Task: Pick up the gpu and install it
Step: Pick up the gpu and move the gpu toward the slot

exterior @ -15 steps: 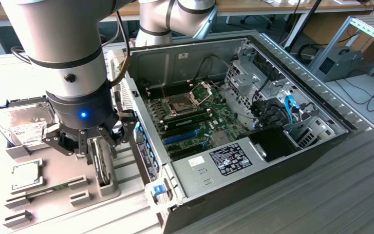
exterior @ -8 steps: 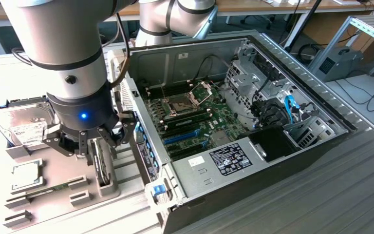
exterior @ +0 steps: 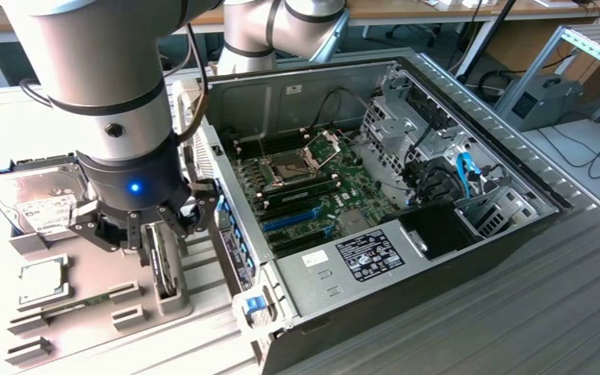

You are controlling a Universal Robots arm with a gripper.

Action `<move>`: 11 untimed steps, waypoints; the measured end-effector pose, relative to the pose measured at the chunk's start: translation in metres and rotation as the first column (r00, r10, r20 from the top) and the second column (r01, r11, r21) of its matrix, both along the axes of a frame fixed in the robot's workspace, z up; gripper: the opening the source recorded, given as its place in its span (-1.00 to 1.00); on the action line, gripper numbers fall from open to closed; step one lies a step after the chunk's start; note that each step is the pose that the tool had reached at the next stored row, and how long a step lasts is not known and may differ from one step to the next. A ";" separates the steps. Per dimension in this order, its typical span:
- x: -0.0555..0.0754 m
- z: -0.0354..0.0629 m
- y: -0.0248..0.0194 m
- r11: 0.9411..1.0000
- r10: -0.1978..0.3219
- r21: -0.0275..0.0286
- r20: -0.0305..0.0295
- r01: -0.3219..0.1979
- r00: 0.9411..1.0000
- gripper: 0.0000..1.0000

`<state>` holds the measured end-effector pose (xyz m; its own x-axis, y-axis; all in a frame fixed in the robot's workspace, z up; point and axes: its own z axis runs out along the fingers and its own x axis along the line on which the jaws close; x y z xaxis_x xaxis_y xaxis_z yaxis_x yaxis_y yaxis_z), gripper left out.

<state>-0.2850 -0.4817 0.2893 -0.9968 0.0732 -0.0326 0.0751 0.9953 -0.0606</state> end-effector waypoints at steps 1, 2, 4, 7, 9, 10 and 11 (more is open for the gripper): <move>0.000 -0.0004 0.0000 1.000 0.000 0.000 0.000 0.000 1.000 -0.04; 0.000 -0.0007 0.0000 1.000 0.000 0.000 0.000 0.000 1.000 -0.04; 0.000 -0.0011 0.0000 1.000 0.000 -0.001 0.000 0.000 1.000 -0.04; 0.000 -0.0019 0.0000 1.000 0.000 -0.001 0.000 0.000 1.000 -0.04; 0.000 -0.0024 0.0000 1.000 0.000 -0.002 0.000 0.000 1.000 -0.04; 0.000 -0.0027 0.0000 1.000 0.000 -0.002 0.000 0.000 1.000 -0.04; 0.000 -0.0030 0.0000 1.000 0.000 -0.002 0.000 0.000 1.000 -0.04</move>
<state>-0.2850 -0.4817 0.2862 -0.9968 0.0732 -0.0328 0.0751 0.9952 -0.0624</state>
